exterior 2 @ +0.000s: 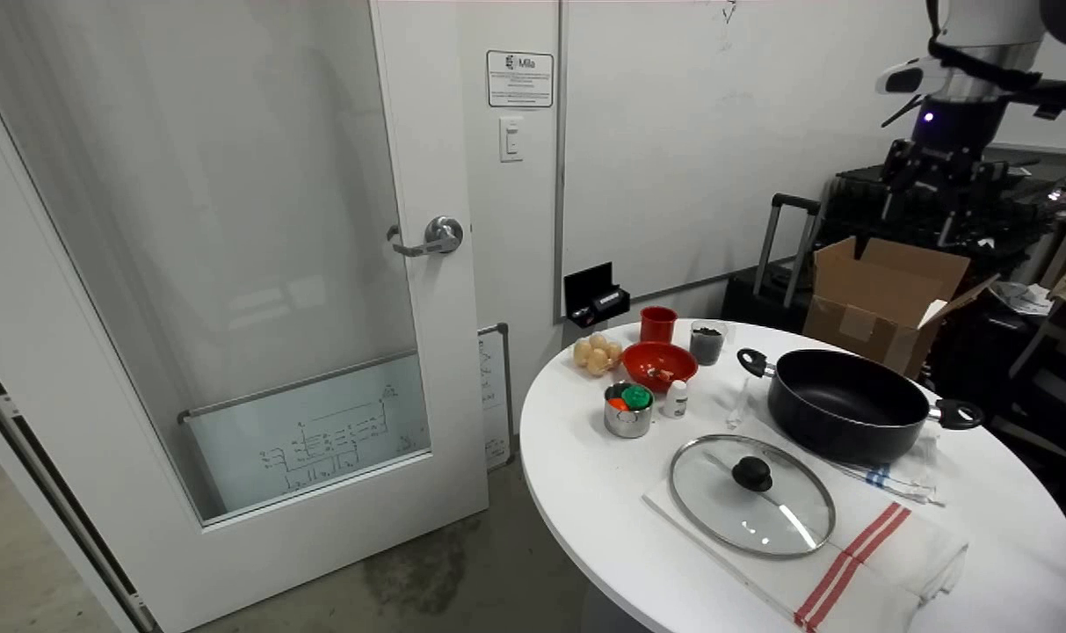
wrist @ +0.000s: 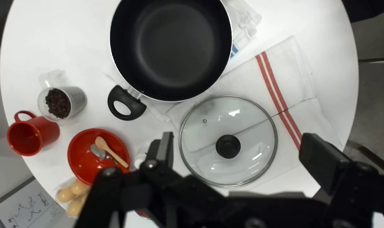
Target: Put the glass lid on the black pot.
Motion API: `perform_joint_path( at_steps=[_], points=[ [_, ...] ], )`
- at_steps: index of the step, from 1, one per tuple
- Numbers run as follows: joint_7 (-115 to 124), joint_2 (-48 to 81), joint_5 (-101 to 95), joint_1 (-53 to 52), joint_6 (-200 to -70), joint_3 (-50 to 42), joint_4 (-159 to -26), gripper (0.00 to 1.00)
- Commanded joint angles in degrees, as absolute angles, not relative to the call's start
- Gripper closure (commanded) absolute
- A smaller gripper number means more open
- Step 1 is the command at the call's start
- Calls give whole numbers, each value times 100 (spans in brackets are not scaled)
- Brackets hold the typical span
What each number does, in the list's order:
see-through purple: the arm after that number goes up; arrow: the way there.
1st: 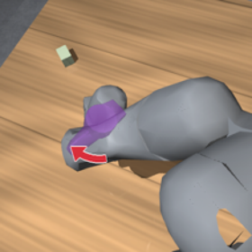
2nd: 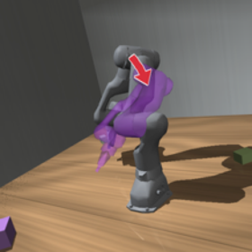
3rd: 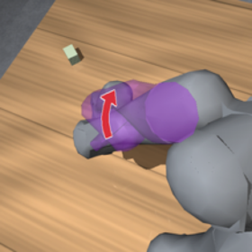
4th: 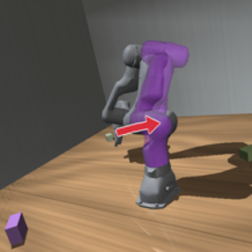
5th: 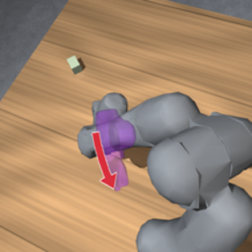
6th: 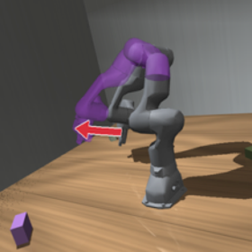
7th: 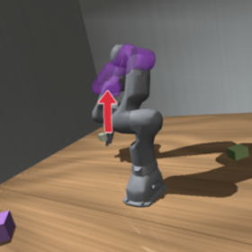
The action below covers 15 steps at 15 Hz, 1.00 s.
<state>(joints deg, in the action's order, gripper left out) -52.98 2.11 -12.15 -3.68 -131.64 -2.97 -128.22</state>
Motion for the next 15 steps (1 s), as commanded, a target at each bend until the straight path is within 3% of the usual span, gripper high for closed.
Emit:
perform_joint_path(
  at_steps=[1,15],
  points=[
    [-5894,914,-873,-251,-13444,-17,-12375,0],
    [-7325,3172,-936,72,-13648,686,-11367,0]
  ],
)
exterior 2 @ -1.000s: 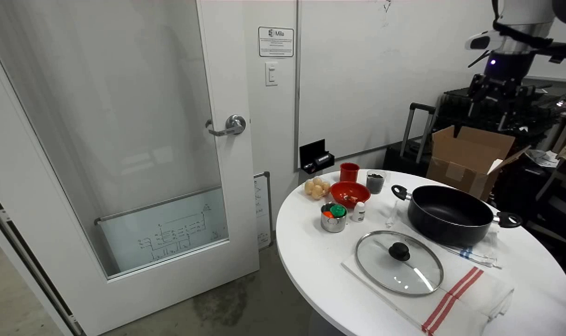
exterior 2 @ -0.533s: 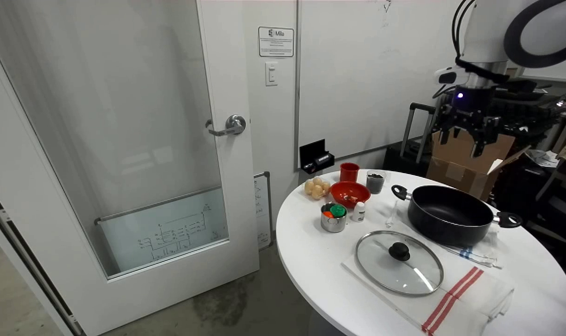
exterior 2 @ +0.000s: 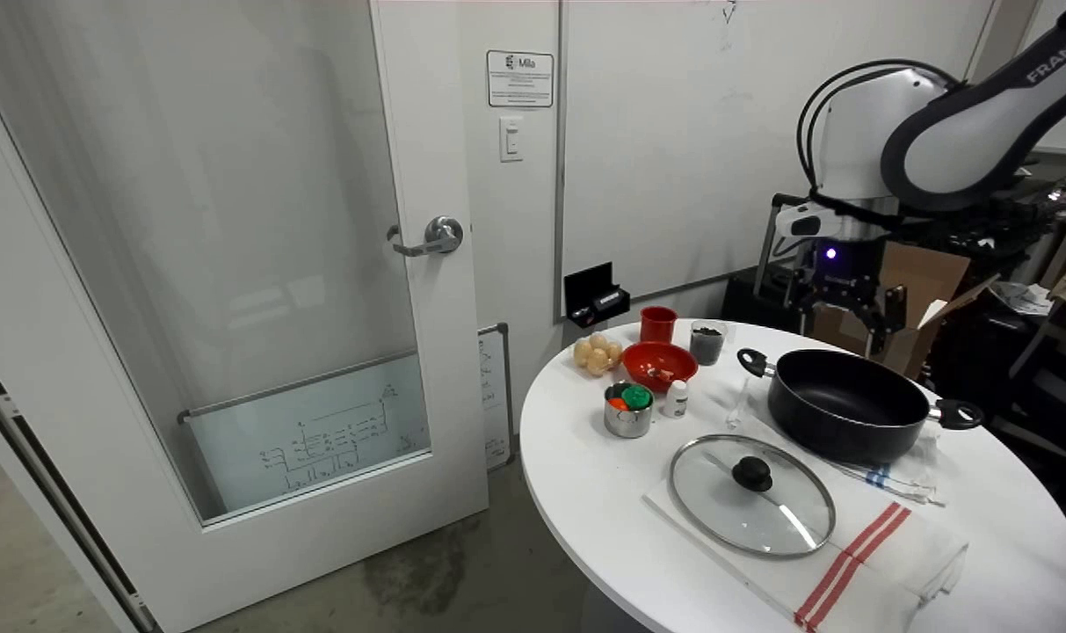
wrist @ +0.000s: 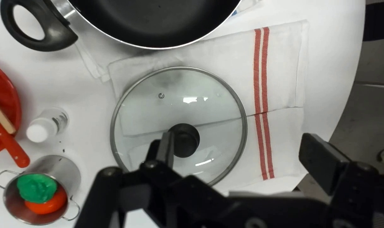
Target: Put the glass lid on the black pot.
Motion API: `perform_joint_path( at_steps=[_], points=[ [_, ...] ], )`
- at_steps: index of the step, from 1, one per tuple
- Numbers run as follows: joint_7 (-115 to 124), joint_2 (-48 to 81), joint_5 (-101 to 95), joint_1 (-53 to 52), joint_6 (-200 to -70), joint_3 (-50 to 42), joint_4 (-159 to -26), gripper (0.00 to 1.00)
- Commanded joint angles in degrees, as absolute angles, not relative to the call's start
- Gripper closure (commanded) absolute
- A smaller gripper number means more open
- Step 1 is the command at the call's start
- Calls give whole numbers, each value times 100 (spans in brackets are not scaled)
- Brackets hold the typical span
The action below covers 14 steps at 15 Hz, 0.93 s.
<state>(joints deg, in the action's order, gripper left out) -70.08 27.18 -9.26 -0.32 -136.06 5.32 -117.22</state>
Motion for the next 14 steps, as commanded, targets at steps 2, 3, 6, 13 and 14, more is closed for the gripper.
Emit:
perform_joint_path(
  at_steps=[2,3,6,13,14],
  points=[
    [-7382,3393,-922,76,-13802,736,-11263,0],
    [-7416,3500,-890,92,-13884,777,-11202,0],
    [-7490,3787,-972,75,-14075,834,-11032,0],
    [-7407,3758,-975,33,-13969,816,-11080,0],
    [-7409,3758,-974,35,-13969,816,-11077,0]
  ],
)
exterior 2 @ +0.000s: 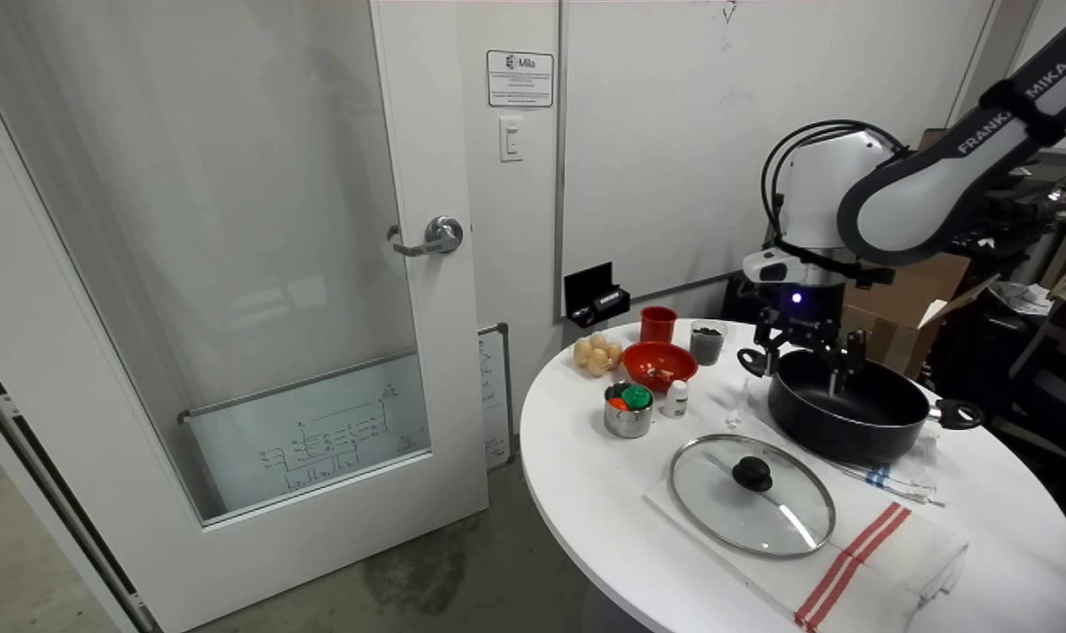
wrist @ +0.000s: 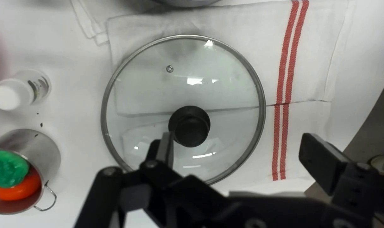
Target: Put the glass lid on the black pot.
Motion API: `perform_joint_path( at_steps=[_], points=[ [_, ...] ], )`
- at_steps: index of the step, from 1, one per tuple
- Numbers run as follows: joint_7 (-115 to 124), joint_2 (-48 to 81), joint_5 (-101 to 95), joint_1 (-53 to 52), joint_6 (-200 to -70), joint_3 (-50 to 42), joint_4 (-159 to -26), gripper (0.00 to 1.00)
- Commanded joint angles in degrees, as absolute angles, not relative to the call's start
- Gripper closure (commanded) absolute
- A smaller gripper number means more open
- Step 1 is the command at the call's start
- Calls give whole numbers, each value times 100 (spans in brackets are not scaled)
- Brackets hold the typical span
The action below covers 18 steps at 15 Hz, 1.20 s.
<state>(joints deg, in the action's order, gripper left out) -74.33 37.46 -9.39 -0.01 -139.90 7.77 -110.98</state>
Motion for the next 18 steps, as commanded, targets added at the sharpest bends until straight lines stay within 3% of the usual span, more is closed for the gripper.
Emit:
perform_joint_path(
  at_steps=[1,18],
  points=[
    [-7411,3758,-974,36,-13969,816,-11077,0],
    [-7705,5009,-932,280,-15161,1315,-10758,0]
  ],
)
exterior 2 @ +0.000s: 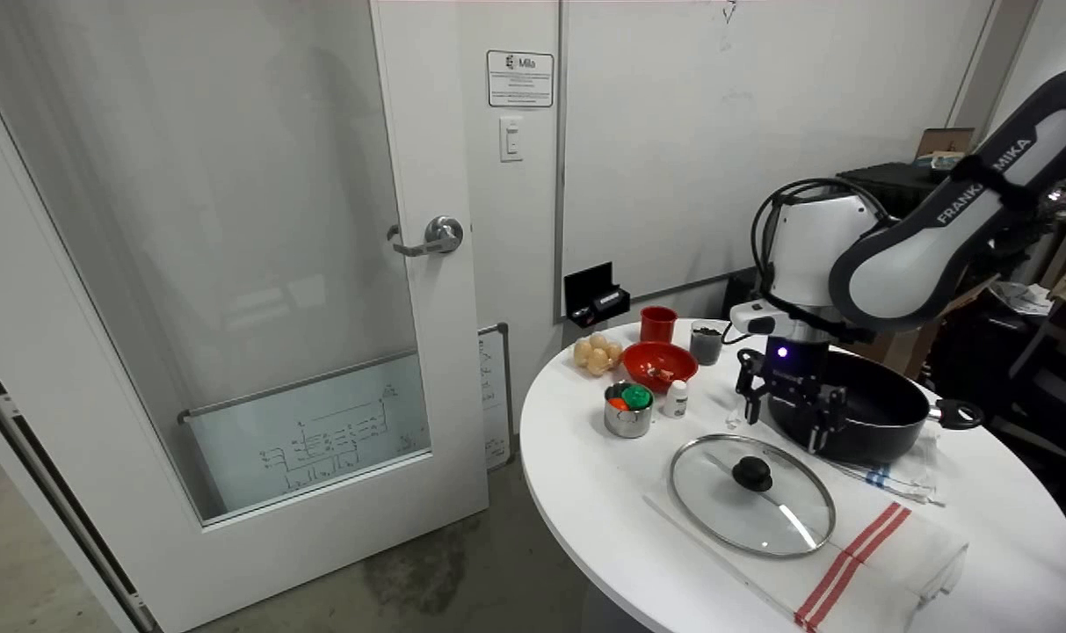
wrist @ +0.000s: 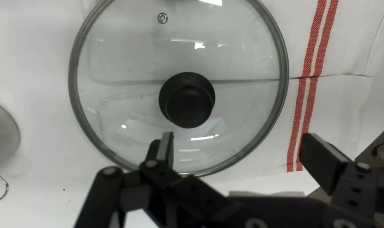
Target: Put the glass lid on the black pot.
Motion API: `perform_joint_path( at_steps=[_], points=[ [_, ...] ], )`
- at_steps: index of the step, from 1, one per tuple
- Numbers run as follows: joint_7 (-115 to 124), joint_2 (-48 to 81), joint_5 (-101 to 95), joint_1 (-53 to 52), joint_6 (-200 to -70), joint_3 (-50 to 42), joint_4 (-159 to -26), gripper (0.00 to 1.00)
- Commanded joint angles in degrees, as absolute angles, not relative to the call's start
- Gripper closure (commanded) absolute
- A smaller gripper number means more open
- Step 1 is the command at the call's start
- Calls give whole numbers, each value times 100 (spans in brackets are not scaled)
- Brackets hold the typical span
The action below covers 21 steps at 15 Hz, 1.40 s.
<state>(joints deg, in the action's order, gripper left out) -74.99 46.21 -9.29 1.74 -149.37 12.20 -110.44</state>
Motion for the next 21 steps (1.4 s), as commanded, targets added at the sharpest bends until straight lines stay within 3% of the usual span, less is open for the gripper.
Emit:
perform_joint_path(
  at_steps=[1,16,17,18,21],
  points=[
    [-7720,5127,-962,263,-15218,1299,-10687,0],
    [-7606,6201,-1541,-4,-15863,980,-9761,0],
    [-7607,6231,-1550,-5,-15860,982,-9724,9],
    [-7609,6251,-1561,-6,-15859,987,-9698,27],
    [-7603,6270,-1587,-4,-15876,993,-9690,49]
  ],
)
